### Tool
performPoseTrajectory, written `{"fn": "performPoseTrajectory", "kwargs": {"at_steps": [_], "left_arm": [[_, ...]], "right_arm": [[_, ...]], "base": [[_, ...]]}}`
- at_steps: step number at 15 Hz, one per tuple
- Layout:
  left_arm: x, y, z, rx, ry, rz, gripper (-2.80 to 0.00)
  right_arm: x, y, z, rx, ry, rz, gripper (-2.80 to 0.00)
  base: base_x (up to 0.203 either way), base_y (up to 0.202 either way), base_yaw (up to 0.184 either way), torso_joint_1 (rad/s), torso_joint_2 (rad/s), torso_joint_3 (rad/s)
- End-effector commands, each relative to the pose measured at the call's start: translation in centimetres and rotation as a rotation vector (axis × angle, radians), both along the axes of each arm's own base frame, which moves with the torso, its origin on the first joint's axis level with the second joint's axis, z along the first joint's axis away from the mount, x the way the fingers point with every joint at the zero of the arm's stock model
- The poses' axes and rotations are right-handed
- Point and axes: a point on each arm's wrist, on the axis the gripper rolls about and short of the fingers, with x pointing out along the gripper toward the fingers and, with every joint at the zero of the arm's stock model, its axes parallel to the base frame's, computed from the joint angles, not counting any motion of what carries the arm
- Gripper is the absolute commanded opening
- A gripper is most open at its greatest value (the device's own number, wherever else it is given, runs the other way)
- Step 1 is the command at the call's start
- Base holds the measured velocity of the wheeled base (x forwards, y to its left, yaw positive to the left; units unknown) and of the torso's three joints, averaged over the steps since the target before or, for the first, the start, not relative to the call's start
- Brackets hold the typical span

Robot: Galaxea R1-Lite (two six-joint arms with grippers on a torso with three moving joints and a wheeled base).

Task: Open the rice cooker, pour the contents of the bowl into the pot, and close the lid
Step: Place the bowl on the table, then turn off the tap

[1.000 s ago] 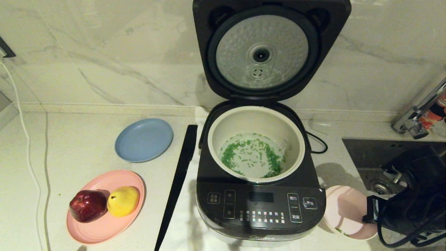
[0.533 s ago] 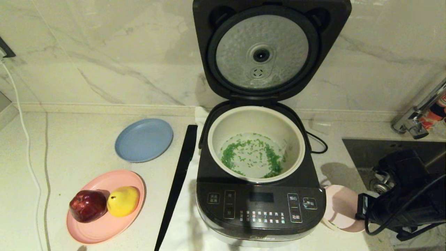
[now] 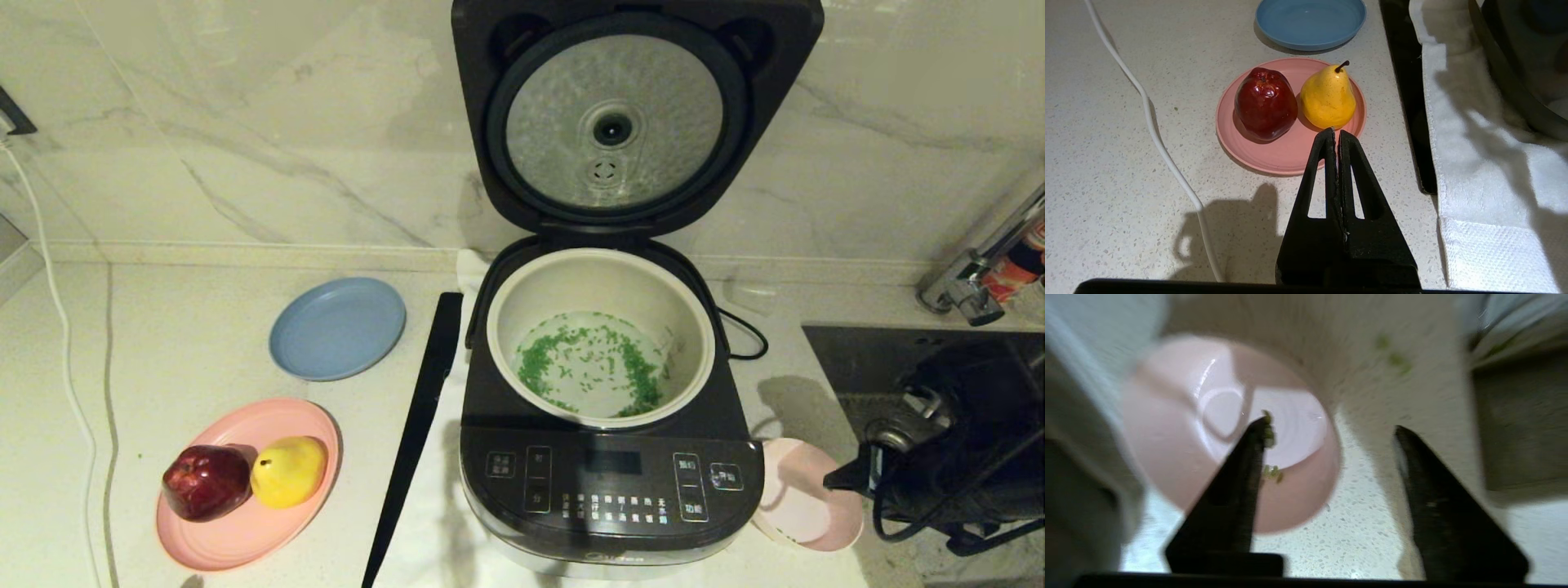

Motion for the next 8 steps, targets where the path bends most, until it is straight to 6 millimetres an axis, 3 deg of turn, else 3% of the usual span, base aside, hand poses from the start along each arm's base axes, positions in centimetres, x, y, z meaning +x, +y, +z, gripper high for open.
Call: {"fn": "performPoseTrajectory", "kwargs": {"at_steps": [1, 2, 5, 8], "left_arm": [[0.0, 0.0, -0.1, 0.001, 0.005, 0.0, -2.8], [0.0, 0.0, -0.1, 0.001, 0.005, 0.0, -2.8], [0.0, 0.0, -0.1, -0.001, 0.005, 0.0, -2.8], [0.0, 0.0, -0.1, 0.001, 0.005, 0.0, -2.8]], "right_arm": [[-2.1, -1.6, 4.0, 0.0, -0.145, -0.068, 0.0], [-2.8, -2.5, 5.2, -0.007, -0.174, -0.109, -2.8], [-3.9, -4.4, 6.8, -0.069, -0.194, -0.19, -2.8], [-2.9, -6.6, 7.3, -0.183, -0.222, -0.356, -2.8]], "base": [[0.0, 0.0, 0.0, 0.0, 0.0, 0.0], [0.0, 0.0, 0.0, 0.0, 0.0, 0.0], [0.0, 0.0, 0.0, 0.0, 0.0, 0.0], [0.0, 0.0, 0.0, 0.0, 0.0, 0.0]]}}
